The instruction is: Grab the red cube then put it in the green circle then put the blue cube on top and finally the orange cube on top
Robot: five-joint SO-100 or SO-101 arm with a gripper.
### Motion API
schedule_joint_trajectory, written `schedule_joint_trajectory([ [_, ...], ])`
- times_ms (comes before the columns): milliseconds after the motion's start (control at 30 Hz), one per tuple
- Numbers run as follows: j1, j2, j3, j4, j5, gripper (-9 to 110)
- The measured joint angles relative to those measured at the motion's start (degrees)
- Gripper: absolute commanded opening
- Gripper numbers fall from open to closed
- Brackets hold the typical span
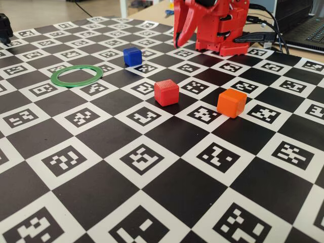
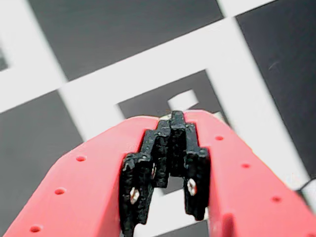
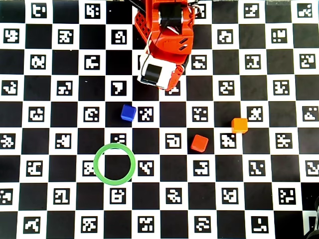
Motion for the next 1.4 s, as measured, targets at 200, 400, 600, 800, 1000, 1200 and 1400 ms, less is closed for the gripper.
schedule_joint_trajectory([
  [200, -5.6, -11.5, -19.1, 4.9, 16.4, -4],
  [400, -7.9, -24.2, -33.1, 6.6, 38.0, 12],
  [600, -9.7, -37.4, -46.1, 9.1, 59.9, 18],
  [800, -11.4, -50.4, -61.2, 14.9, 72.9, 25],
  [1000, -13.4, -59.4, -71.5, 18.4, 76.0, 32],
  [1200, -13.5, -70.2, -80.9, 20.7, 81.2, 37],
  [1400, -12.9, -81.3, -87.3, 22.3, 87.5, 39],
])
